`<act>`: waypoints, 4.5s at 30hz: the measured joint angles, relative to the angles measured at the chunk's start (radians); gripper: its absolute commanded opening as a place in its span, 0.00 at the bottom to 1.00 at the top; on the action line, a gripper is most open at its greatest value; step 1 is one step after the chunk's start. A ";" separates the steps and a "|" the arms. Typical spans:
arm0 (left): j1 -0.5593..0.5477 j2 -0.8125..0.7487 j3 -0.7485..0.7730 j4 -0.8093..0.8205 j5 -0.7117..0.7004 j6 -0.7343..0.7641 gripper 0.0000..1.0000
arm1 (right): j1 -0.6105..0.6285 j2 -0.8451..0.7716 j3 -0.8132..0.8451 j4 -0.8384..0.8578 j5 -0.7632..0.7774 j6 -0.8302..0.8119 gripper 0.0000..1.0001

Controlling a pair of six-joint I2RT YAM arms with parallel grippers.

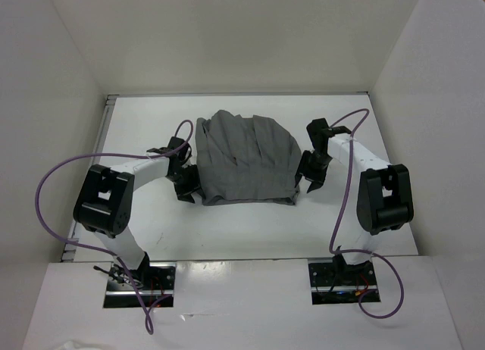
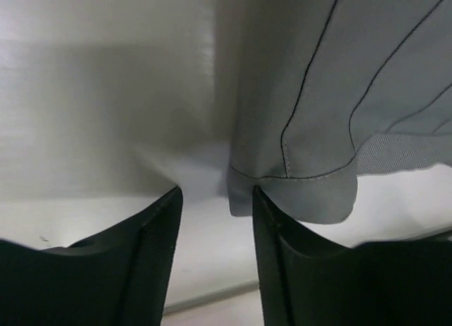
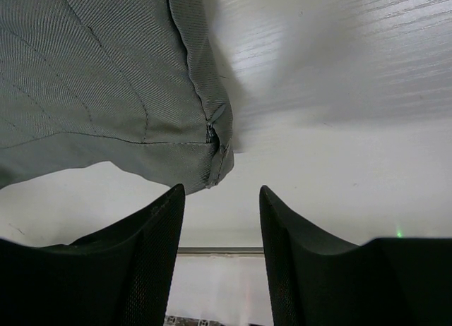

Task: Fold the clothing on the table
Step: Flatten the skirt out, then fold the skirt

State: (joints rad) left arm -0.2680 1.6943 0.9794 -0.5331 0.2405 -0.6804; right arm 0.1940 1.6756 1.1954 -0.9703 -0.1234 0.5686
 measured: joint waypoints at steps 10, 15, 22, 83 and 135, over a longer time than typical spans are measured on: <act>-0.040 0.077 0.051 0.018 0.062 -0.005 0.49 | 0.000 -0.018 -0.034 0.013 0.002 0.019 0.52; -0.069 0.095 0.067 0.031 0.079 -0.006 0.44 | 0.000 -0.016 -0.078 0.034 -0.025 0.019 0.53; -0.080 0.127 0.076 0.045 0.113 -0.008 0.19 | 0.000 0.035 -0.078 0.090 -0.057 0.019 0.53; -0.017 0.188 0.443 -0.069 0.000 0.043 0.00 | -0.068 0.177 0.367 0.029 0.093 -0.042 0.00; 0.149 -0.425 0.017 -0.289 0.175 0.027 0.00 | 0.030 -0.380 0.062 -0.135 -0.225 0.040 0.00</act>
State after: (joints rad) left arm -0.1192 1.2697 0.9962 -0.8223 0.4156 -0.6533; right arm 0.2237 1.2957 1.2575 -1.1049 -0.3489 0.6090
